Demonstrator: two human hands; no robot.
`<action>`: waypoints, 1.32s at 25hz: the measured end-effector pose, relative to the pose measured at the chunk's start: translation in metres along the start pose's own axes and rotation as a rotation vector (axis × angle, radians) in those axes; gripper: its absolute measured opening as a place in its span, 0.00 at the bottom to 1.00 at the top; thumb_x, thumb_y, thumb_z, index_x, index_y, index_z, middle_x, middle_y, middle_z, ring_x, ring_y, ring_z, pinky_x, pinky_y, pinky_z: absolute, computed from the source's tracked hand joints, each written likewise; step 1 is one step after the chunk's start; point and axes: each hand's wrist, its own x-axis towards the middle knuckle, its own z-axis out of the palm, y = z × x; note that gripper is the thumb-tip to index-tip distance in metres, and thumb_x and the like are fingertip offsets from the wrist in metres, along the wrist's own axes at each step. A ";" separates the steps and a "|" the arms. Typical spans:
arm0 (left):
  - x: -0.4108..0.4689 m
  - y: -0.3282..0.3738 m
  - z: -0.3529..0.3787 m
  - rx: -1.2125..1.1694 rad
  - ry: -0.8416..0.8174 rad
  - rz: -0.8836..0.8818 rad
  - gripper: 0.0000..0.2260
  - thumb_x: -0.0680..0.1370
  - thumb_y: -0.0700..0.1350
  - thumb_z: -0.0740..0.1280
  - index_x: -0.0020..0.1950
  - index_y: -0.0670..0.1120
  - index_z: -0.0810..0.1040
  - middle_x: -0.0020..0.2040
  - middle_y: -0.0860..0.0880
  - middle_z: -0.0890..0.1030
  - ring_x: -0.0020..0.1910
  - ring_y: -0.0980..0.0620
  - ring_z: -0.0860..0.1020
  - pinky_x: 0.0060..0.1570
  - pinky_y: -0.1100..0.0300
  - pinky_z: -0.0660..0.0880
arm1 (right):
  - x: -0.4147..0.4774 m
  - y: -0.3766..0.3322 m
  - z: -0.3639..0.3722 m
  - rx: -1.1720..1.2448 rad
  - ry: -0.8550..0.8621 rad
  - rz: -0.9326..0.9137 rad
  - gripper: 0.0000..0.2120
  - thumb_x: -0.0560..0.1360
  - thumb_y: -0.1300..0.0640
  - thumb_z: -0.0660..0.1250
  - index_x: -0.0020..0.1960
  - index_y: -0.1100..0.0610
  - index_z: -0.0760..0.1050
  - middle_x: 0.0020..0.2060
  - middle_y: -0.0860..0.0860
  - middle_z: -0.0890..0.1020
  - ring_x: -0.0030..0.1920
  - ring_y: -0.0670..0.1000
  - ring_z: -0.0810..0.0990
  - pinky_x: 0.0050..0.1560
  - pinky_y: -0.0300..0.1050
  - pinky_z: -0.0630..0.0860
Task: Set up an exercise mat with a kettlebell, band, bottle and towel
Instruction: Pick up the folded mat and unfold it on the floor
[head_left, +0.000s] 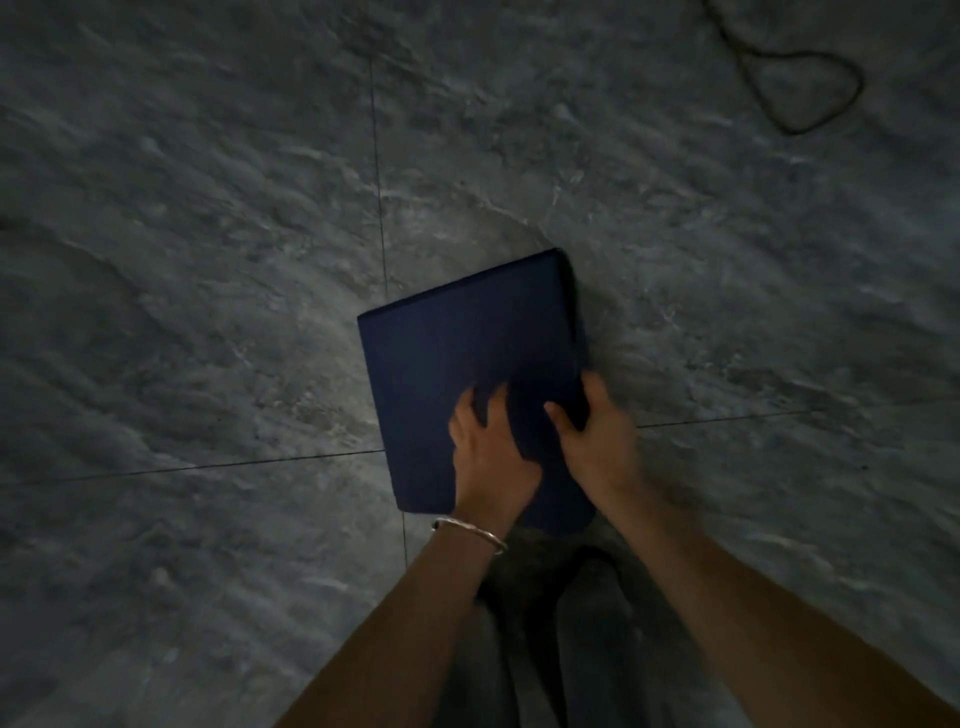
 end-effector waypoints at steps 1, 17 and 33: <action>-0.016 0.015 -0.003 -0.011 -0.016 0.027 0.40 0.70 0.45 0.70 0.76 0.50 0.50 0.76 0.45 0.47 0.74 0.43 0.49 0.71 0.47 0.60 | -0.011 -0.016 -0.012 0.004 -0.011 -0.029 0.18 0.75 0.54 0.66 0.64 0.54 0.69 0.49 0.55 0.83 0.48 0.58 0.80 0.43 0.42 0.72; -0.222 0.266 -0.052 -0.020 -0.057 0.317 0.56 0.64 0.62 0.70 0.74 0.48 0.32 0.76 0.48 0.34 0.76 0.47 0.37 0.74 0.44 0.46 | -0.124 -0.132 -0.318 -0.015 0.119 -0.171 0.13 0.75 0.52 0.66 0.59 0.50 0.72 0.49 0.51 0.83 0.49 0.54 0.81 0.49 0.46 0.75; -0.331 0.427 0.005 0.001 -0.099 0.478 0.55 0.61 0.71 0.59 0.76 0.45 0.36 0.76 0.44 0.33 0.73 0.51 0.30 0.74 0.51 0.38 | -0.189 -0.100 -0.519 -0.149 0.244 -0.110 0.16 0.74 0.49 0.64 0.61 0.47 0.69 0.48 0.56 0.83 0.48 0.61 0.80 0.48 0.52 0.77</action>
